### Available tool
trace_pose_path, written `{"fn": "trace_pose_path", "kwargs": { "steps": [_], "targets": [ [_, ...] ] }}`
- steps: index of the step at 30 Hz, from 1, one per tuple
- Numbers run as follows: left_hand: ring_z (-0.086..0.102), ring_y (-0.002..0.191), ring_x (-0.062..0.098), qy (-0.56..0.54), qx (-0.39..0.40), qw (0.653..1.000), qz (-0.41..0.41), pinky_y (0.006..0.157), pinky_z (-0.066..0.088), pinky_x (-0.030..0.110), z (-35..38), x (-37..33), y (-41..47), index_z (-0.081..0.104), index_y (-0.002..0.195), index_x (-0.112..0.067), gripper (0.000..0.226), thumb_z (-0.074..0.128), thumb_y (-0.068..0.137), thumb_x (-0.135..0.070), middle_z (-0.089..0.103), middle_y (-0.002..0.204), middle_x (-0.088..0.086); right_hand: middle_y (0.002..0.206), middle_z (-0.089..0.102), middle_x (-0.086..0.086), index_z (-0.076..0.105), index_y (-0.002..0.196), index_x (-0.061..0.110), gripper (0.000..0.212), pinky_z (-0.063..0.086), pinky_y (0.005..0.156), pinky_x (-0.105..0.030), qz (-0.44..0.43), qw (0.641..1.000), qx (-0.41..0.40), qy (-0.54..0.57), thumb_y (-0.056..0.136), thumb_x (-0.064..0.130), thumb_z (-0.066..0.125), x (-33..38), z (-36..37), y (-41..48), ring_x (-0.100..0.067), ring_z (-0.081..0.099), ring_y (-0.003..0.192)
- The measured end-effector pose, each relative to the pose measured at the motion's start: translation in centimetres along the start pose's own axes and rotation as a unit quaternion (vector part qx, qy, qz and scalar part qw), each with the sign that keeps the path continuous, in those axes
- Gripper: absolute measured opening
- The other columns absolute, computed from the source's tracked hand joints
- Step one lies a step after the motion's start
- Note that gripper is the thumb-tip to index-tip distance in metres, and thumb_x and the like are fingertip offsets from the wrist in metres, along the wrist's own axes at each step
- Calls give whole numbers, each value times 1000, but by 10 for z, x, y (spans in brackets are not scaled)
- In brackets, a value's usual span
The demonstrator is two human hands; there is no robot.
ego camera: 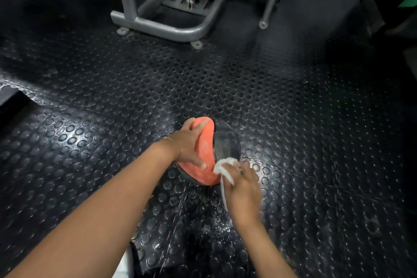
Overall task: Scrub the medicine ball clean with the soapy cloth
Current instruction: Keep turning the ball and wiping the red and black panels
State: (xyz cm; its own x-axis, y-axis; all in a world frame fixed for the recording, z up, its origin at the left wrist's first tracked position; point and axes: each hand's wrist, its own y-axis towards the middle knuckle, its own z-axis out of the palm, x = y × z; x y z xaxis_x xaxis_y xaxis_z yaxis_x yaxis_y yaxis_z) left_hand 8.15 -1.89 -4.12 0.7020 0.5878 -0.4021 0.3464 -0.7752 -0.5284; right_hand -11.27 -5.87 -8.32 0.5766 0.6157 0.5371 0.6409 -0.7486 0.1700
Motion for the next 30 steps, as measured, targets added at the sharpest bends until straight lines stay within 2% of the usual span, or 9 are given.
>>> {"fn": "trace_pose_path", "kwargs": {
  "steps": [6,9,11,13,16,19,24,27,30],
  "targets": [
    [27,136,32,-30,-8,999,-35,108,35,44,2,-7,-2,-8,147,-33,123,81,63,-44,-13,154,-7,102,55,4,68,105,22,21,36,69,-24,55,996,-5,64,87,21,58,14,-6,23,-11,47,93],
    [-5,145,28,-21,-21,999,-33,114,23,49,1,-16,0,-3,147,-28,119,77,63,-55,-15,155,-6,99,51,10,67,107,27,23,33,67,-22,53,996,18,65,86,28,59,20,-6,31,-6,43,92],
    [-9,145,29,-11,-9,1000,-18,114,20,53,2,-19,1,-16,146,-37,127,78,62,-56,-19,156,-7,95,46,14,66,107,28,22,31,62,-20,94,993,9,77,86,31,60,14,-5,31,-8,47,91],
    [3,144,34,52,3,999,-12,111,28,52,-1,-25,1,-19,144,-41,125,75,65,-58,-13,157,-4,95,46,14,66,107,25,23,32,61,-21,137,986,-23,90,86,31,60,7,-3,33,-10,49,91],
    [36,132,34,134,13,990,-33,102,41,45,-8,-43,0,-6,149,-33,118,73,66,-60,7,152,7,95,53,7,66,103,18,21,35,65,-26,203,969,-53,128,88,30,57,-4,-1,44,-19,54,92],
    [38,128,33,139,-5,989,-50,101,41,44,-8,-51,-1,12,146,-23,112,77,62,-58,21,145,9,92,62,0,66,98,21,18,42,63,-29,213,967,-31,139,88,32,56,-12,-5,55,-23,59,88],
    [2,143,41,46,60,994,-79,113,25,52,7,-39,-8,-23,144,-35,135,80,60,-56,-21,156,1,100,49,16,65,111,26,24,35,76,-23,107,991,39,76,88,30,58,1,-22,34,-7,45,96],
    [2,142,43,77,43,993,-84,111,28,51,17,-37,-17,-23,144,-34,135,78,59,-60,-21,155,0,103,57,11,66,108,25,22,36,73,-22,163,982,7,96,88,30,58,-8,-14,25,-12,52,98],
    [1,142,43,86,35,992,-81,111,29,52,22,-39,-20,-24,144,-32,137,79,58,-60,-21,155,1,86,65,2,67,97,24,16,45,63,-28,223,968,-6,112,88,33,57,-16,-8,33,-21,61,84]
  ]
}}
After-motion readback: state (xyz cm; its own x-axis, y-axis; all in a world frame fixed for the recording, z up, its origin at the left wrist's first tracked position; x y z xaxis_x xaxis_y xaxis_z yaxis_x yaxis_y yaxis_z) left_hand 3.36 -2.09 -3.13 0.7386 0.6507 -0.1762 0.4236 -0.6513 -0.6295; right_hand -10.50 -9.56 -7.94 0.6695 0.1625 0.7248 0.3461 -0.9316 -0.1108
